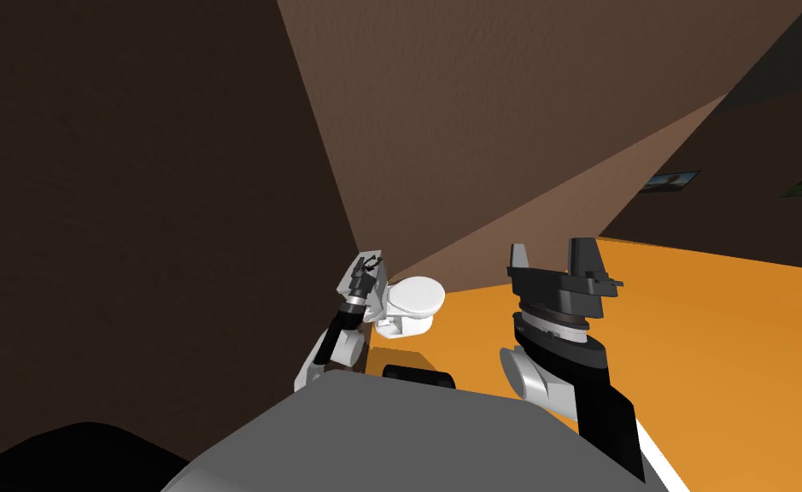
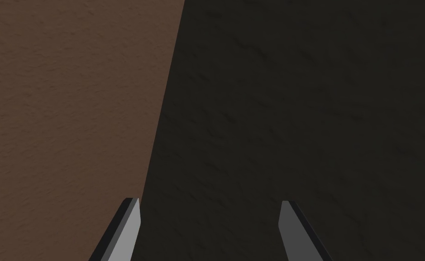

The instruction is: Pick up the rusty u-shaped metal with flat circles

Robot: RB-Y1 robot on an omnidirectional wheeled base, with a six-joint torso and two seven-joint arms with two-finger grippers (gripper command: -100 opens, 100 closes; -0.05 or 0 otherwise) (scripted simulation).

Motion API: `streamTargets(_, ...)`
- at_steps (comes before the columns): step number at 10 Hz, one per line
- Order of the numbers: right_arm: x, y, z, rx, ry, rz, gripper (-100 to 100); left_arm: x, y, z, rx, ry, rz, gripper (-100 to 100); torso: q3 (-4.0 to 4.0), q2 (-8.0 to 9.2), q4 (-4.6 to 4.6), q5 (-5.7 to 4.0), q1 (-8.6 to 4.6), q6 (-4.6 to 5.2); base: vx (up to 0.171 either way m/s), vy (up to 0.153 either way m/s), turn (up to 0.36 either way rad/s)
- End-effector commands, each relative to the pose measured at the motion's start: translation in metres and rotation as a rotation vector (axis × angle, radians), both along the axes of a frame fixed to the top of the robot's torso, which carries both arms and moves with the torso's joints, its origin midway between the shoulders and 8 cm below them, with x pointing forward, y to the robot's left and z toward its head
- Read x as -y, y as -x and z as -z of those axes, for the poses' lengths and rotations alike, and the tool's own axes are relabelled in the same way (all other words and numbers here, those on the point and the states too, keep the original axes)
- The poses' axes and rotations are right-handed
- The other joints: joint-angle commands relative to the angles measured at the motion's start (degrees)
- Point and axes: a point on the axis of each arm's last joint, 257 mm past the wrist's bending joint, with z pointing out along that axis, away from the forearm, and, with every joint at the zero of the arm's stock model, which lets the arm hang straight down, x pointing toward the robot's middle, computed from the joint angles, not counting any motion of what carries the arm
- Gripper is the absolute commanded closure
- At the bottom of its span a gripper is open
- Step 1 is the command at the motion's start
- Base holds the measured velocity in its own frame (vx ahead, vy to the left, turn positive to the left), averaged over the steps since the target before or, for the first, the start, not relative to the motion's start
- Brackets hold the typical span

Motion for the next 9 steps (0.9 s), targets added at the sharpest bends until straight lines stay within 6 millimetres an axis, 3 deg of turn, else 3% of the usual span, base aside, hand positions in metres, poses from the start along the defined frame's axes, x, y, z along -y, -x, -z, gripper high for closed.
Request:
streamTargets(1,0.0,0.0,0.0,0.0,0.0,0.0,0,0.004,-0.01,0.014,-0.048,0.039,0.021,-100,0.0,0.0,0.0,0.0,0.0,0.0,-0.01,-0.02,-0.012)
streamTargets(5,0.0,0.0,0.0,0.0,0.0,0.0,0,0.011,-0.024,0.037,-0.129,0.1,0.044,-100,-0.08,-0.14,-0.03,0.04,0.18,-0.01,0.01,0.003,-0.003)
streamTargets(9,0.0,0.0,0.0,0.0,0.0,0.0,0,0.02,-0.04,0.073,-0.253,0.135,0.066,-100,-0.15,-0.25,-0.06,0.07,0.29,-0.02,0.042,0.034,0.008)
